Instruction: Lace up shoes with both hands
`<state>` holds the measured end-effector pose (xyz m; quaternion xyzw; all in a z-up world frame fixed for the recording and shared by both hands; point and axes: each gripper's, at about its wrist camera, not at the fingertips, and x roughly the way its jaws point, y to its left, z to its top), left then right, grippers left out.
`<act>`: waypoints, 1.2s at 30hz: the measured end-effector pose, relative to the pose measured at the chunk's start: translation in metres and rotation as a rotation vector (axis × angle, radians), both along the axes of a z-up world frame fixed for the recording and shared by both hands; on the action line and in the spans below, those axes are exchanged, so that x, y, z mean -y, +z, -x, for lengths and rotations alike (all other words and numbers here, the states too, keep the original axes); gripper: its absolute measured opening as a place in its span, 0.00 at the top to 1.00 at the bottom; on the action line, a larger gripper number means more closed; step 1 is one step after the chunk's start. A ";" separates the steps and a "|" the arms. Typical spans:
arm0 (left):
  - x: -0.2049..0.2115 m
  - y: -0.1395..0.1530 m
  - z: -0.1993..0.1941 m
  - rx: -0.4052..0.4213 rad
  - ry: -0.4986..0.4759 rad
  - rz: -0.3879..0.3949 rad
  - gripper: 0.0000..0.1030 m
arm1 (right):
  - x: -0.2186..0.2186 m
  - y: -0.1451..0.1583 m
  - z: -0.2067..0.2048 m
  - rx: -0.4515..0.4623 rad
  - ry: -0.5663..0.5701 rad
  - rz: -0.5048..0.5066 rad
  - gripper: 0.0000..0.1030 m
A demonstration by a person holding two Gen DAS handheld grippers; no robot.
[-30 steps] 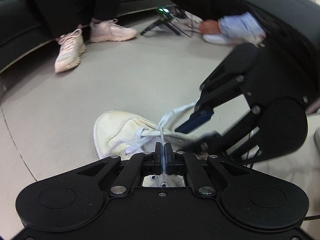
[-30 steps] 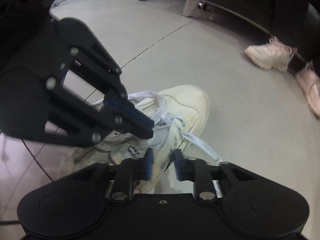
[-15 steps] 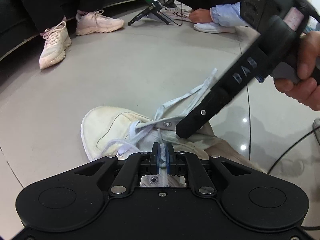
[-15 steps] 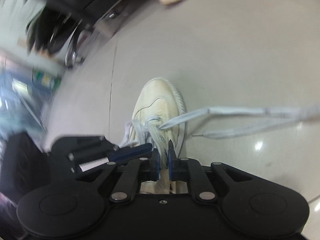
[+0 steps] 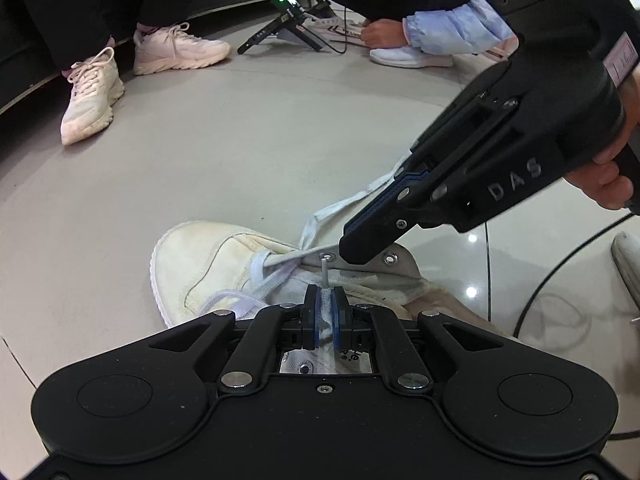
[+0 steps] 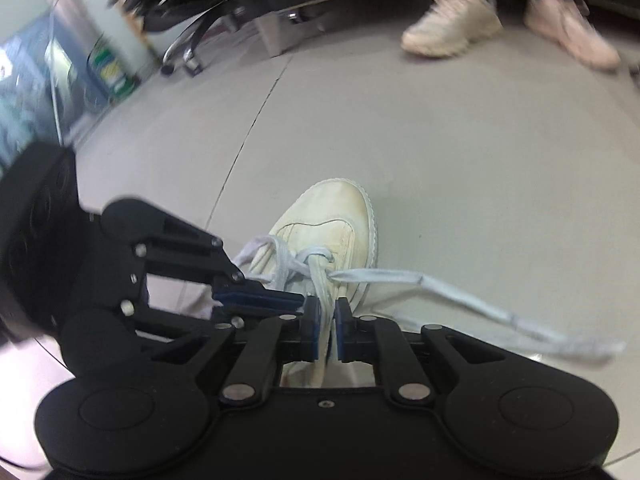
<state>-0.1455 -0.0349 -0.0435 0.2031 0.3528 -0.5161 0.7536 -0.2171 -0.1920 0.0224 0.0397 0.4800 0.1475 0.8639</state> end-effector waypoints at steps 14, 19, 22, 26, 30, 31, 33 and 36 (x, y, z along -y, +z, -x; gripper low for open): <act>0.008 0.004 -0.005 -0.013 -0.047 -0.044 0.97 | -0.025 0.014 0.015 0.140 0.172 0.180 0.93; 0.009 0.004 0.000 0.015 -0.057 -0.047 0.97 | -0.034 0.009 0.008 0.151 0.191 0.218 0.93; 0.008 0.005 0.004 0.036 -0.061 -0.035 0.96 | -0.039 0.001 0.007 0.142 0.202 0.282 0.93; 0.005 0.004 0.003 0.020 -0.030 -0.007 0.89 | -0.043 -0.002 0.009 0.133 0.207 0.323 0.93; 0.007 0.002 0.000 0.000 -0.020 -0.001 0.89 | -0.041 -0.002 0.006 0.114 0.189 0.306 0.93; 0.007 0.001 -0.001 -0.007 -0.018 0.004 0.89 | -0.041 -0.002 0.006 0.112 0.186 0.301 0.93; 0.006 0.000 -0.002 -0.030 -0.007 0.013 0.92 | -0.041 -0.003 0.006 0.111 0.184 0.297 0.93; 0.005 0.000 -0.007 -0.065 0.017 0.021 0.98 | -0.042 -0.004 0.007 0.114 0.191 0.301 0.93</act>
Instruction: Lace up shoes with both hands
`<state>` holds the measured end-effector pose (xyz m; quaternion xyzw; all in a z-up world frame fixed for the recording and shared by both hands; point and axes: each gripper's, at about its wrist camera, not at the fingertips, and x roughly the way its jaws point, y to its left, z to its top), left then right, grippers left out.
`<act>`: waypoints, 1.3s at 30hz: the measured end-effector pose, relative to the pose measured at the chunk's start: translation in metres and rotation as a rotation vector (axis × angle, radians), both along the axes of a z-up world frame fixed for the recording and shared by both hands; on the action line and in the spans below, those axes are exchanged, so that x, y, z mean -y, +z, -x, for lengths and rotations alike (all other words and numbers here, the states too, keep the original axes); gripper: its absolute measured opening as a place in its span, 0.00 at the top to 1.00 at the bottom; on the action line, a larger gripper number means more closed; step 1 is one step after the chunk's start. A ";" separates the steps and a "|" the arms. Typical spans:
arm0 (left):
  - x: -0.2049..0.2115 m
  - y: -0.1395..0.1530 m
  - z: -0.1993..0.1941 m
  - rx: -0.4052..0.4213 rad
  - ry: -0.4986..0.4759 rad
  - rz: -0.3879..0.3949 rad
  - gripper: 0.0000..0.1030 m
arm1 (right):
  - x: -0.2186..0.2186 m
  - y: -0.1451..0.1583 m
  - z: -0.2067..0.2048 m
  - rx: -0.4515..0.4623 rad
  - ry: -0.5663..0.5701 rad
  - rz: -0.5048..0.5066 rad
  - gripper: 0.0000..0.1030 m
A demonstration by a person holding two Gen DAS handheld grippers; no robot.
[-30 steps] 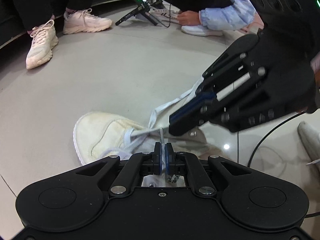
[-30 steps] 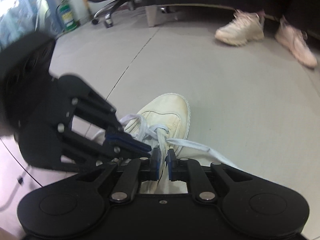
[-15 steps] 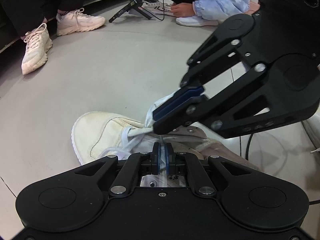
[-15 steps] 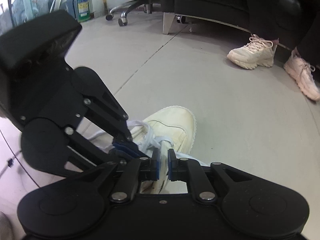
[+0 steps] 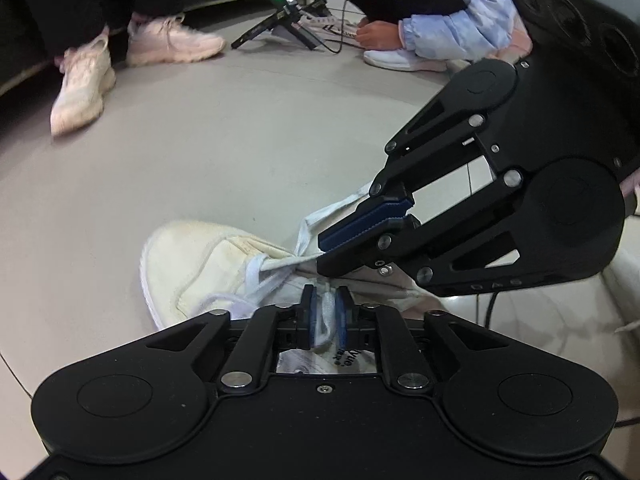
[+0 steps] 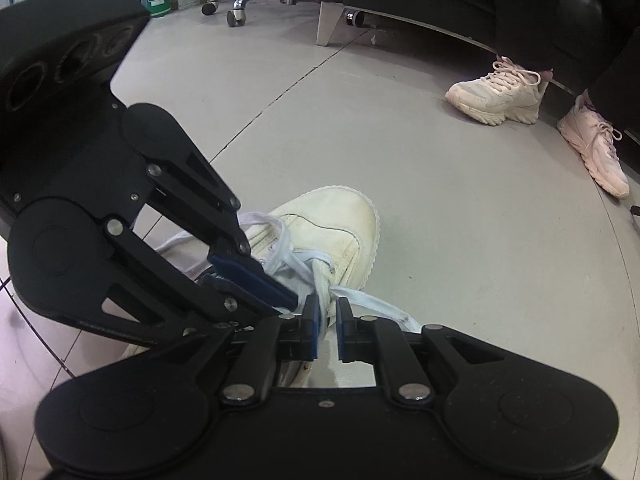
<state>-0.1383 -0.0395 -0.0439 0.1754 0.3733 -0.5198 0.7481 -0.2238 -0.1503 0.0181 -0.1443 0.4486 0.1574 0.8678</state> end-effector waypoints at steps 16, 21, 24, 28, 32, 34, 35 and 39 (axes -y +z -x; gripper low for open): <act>0.007 0.007 -0.026 -0.133 0.033 -0.054 0.98 | 0.006 0.011 -0.002 -0.034 -0.004 -0.028 0.97; 0.010 0.005 -0.035 -0.151 0.026 -0.064 0.98 | 0.005 0.009 0.002 -0.018 0.013 -0.012 0.97; 0.010 0.004 -0.040 -0.159 0.011 -0.077 0.98 | 0.002 0.008 0.004 -0.007 0.030 0.005 0.97; 0.006 0.005 -0.035 -0.155 -0.001 -0.082 0.98 | 0.003 0.008 0.005 -0.005 0.038 0.010 0.97; 0.008 0.008 -0.032 -0.158 -0.020 -0.077 0.98 | 0.004 0.008 0.004 -0.006 0.041 0.009 0.97; 0.010 0.009 -0.031 -0.158 -0.026 -0.082 0.98 | 0.004 0.008 0.004 -0.005 0.044 0.009 0.97; 0.011 0.009 -0.031 -0.155 -0.024 -0.083 0.98 | 0.003 0.008 0.005 -0.004 0.046 0.011 0.97; 0.015 0.010 -0.034 -0.154 -0.014 -0.086 0.98 | 0.004 0.008 0.005 -0.003 0.048 0.013 0.97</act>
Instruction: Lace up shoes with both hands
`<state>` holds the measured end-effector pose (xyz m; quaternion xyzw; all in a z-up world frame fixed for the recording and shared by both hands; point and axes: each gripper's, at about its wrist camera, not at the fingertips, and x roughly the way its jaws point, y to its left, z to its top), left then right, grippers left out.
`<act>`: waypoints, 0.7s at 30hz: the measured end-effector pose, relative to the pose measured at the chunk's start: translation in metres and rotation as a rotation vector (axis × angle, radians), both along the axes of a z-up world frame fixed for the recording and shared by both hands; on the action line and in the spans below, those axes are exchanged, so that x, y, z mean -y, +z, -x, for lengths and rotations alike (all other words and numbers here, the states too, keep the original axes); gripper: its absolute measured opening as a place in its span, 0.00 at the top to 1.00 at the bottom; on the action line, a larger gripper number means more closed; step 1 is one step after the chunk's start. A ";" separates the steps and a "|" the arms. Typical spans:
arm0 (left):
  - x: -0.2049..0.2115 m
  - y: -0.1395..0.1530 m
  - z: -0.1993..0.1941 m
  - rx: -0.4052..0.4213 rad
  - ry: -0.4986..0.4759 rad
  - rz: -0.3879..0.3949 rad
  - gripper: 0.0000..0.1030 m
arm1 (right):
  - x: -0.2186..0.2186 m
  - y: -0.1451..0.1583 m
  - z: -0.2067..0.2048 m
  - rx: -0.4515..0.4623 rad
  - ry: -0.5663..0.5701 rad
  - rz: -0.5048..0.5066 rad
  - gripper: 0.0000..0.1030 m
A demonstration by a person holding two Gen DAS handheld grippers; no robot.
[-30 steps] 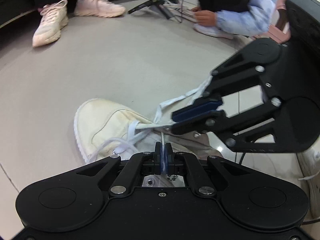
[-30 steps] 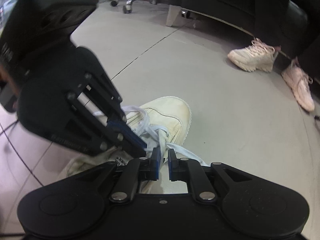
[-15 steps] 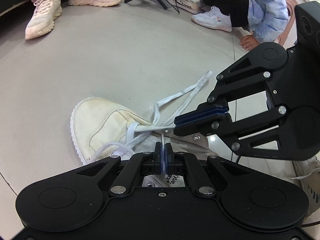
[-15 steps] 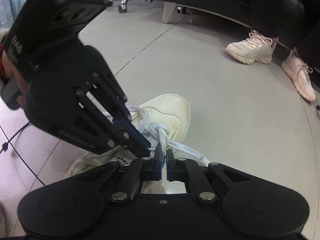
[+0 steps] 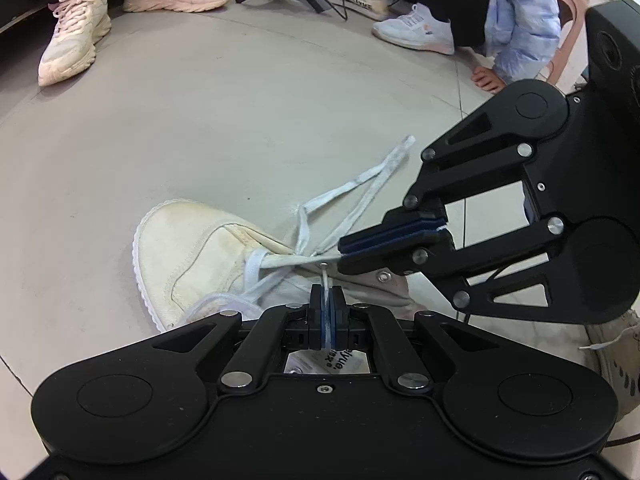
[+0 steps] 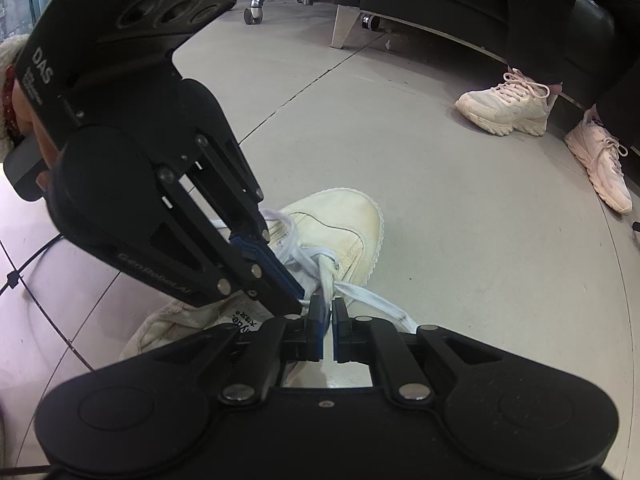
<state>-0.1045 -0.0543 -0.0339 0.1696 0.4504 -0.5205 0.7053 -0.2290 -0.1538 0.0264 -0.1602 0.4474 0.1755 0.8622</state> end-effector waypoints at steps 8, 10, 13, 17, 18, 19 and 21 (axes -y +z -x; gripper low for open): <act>0.003 0.001 -0.001 0.004 -0.006 -0.009 0.98 | -0.001 -0.001 0.001 0.003 0.016 0.007 0.97; 0.004 0.001 -0.003 0.005 -0.007 -0.008 0.98 | -0.002 -0.001 0.002 0.006 0.024 0.011 0.97; 0.003 0.002 -0.002 0.012 -0.014 -0.005 0.98 | -0.002 -0.001 0.003 0.006 0.030 0.009 0.97; 0.003 0.002 0.003 0.065 -0.035 0.018 0.98 | 0.001 -0.001 0.001 -0.006 0.013 -0.023 0.97; 0.002 0.001 0.005 0.078 -0.037 0.025 0.98 | 0.004 0.000 0.001 -0.015 0.002 -0.048 0.95; 0.001 0.000 0.007 0.091 -0.038 0.032 0.98 | 0.010 0.001 -0.001 -0.032 -0.026 -0.091 0.94; -0.004 -0.002 0.016 0.143 -0.049 0.051 0.97 | 0.024 0.002 -0.006 -0.072 -0.095 -0.194 0.94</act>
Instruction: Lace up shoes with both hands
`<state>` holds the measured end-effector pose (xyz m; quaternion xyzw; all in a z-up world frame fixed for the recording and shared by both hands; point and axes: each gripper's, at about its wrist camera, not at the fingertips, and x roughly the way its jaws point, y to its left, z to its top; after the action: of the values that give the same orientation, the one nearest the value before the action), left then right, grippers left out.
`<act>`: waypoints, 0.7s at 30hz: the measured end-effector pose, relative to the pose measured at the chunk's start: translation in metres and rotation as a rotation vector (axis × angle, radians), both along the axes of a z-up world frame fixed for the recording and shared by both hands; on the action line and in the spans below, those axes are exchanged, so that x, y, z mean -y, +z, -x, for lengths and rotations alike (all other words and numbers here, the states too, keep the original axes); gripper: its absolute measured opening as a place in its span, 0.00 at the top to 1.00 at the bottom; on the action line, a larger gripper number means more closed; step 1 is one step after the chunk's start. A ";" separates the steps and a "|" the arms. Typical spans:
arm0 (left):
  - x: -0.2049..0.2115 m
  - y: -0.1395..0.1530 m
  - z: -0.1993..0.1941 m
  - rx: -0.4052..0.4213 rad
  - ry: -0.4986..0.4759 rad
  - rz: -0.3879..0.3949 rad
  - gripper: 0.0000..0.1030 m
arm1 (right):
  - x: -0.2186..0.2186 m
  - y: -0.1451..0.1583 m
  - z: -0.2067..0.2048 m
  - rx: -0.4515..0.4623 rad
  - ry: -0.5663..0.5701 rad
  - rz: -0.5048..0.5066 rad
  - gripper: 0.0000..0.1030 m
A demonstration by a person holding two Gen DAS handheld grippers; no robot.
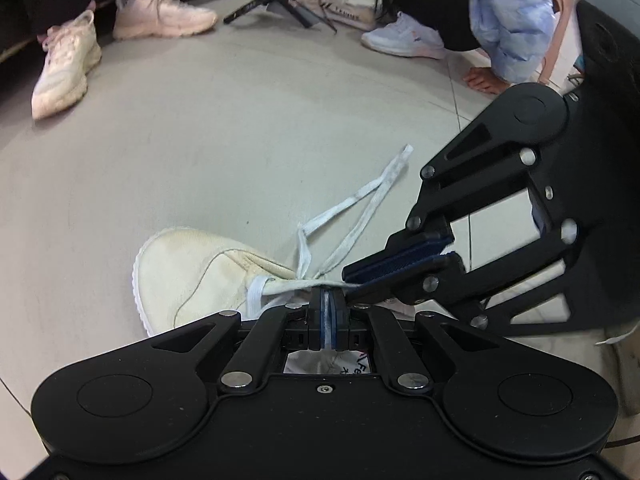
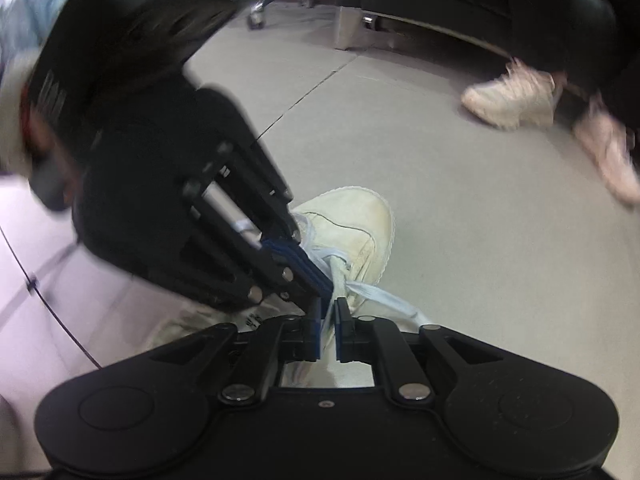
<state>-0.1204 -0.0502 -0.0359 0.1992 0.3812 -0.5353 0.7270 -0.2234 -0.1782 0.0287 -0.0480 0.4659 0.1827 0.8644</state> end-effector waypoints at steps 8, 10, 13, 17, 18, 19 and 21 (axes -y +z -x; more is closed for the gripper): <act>-0.008 -0.001 0.007 0.017 0.018 0.027 0.97 | 0.087 -0.039 -0.021 -0.297 -0.593 -0.578 0.84; -0.011 -0.001 0.009 0.025 0.020 0.036 0.97 | 0.094 -0.046 -0.021 -0.316 -0.671 -0.640 0.84; -0.011 -0.001 0.011 0.026 0.028 0.041 0.97 | 0.097 -0.055 -0.021 -0.352 -0.722 -0.704 0.84; -0.011 -0.002 0.014 0.039 0.027 0.043 0.97 | 0.091 -0.057 -0.020 -0.369 -0.726 -0.718 0.84; -0.009 -0.002 0.014 0.042 0.029 0.044 0.97 | 0.091 -0.057 -0.019 -0.367 -0.724 -0.715 0.84; -0.008 -0.002 0.015 0.045 0.030 0.044 0.97 | 0.090 -0.057 -0.020 -0.366 -0.724 -0.712 0.85; -0.008 -0.002 0.017 0.056 0.036 0.042 0.97 | 0.088 -0.056 -0.019 -0.367 -0.720 -0.713 0.88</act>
<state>-0.1375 -0.0425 -0.0381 0.1921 0.3529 -0.5242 0.7508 -0.2040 -0.2664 -0.0278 0.4437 0.5053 0.0271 0.7396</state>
